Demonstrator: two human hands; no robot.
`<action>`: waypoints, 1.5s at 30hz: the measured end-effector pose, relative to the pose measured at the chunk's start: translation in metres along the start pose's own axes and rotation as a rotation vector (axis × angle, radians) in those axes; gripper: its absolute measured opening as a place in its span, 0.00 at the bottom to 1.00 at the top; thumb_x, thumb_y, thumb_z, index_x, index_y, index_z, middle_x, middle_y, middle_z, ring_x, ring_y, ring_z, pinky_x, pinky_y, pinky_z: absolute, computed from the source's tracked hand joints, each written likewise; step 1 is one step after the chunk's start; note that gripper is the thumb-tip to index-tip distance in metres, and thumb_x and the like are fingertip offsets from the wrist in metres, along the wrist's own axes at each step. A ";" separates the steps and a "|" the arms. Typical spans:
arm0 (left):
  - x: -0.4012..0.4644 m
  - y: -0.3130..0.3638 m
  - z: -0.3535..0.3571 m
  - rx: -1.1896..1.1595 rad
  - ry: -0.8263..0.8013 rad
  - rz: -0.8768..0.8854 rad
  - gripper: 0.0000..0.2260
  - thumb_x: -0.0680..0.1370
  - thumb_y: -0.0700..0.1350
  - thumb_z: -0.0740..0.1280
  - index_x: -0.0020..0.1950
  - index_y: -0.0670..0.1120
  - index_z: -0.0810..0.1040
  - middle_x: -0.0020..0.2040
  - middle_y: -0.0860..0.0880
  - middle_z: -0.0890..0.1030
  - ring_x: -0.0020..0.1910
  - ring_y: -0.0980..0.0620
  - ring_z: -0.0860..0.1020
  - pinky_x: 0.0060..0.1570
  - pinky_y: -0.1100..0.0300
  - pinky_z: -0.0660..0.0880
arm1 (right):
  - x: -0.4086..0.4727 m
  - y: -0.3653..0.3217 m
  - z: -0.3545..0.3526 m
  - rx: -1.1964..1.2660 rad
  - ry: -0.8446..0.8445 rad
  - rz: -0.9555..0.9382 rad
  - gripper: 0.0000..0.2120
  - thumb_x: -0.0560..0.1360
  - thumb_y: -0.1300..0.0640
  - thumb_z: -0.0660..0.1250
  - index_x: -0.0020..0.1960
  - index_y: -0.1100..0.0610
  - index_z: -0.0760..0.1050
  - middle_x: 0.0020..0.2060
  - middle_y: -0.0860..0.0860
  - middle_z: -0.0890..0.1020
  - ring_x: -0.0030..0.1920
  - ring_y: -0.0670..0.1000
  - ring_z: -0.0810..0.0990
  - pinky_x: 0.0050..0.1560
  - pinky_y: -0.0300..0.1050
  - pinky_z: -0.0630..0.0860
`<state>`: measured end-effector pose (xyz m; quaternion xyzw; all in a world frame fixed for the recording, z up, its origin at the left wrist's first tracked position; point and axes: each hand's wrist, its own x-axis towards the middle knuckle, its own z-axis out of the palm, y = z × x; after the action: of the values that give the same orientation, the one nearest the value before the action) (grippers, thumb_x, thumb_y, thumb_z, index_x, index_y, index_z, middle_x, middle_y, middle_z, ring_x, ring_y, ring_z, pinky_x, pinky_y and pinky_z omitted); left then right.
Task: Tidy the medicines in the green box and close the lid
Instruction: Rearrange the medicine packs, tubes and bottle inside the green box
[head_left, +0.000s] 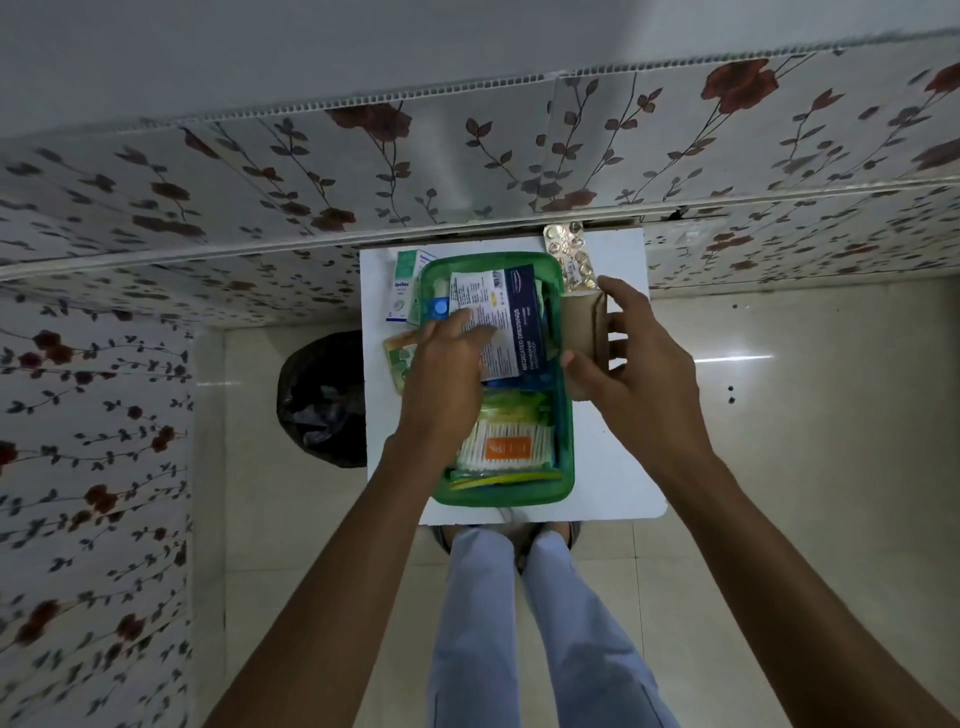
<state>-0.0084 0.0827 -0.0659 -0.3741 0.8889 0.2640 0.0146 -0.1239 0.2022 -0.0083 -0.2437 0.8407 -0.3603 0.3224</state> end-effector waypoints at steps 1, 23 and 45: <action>0.000 -0.002 -0.007 -0.050 0.059 0.023 0.23 0.71 0.26 0.61 0.64 0.43 0.75 0.67 0.39 0.74 0.66 0.41 0.71 0.66 0.55 0.68 | 0.000 -0.003 0.002 0.008 -0.022 -0.012 0.30 0.72 0.55 0.68 0.70 0.49 0.59 0.60 0.52 0.77 0.48 0.50 0.78 0.48 0.48 0.80; 0.045 -0.078 0.000 -0.339 0.079 -0.486 0.24 0.74 0.43 0.67 0.68 0.40 0.68 0.66 0.38 0.72 0.64 0.40 0.72 0.62 0.48 0.72 | 0.129 0.027 0.036 -0.281 0.165 0.207 0.19 0.74 0.55 0.64 0.61 0.63 0.69 0.57 0.61 0.78 0.57 0.60 0.77 0.56 0.50 0.73; -0.024 -0.034 -0.044 -0.863 0.309 -0.635 0.17 0.69 0.42 0.73 0.57 0.45 0.76 0.53 0.47 0.82 0.49 0.50 0.80 0.45 0.59 0.78 | -0.001 -0.004 0.042 -0.047 -0.111 0.070 0.21 0.75 0.56 0.65 0.67 0.55 0.65 0.55 0.53 0.81 0.47 0.51 0.80 0.47 0.44 0.78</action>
<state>0.0399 0.0578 -0.0386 -0.6300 0.5355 0.5287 -0.1916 -0.0920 0.1815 -0.0267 -0.2415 0.8378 -0.3149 0.3751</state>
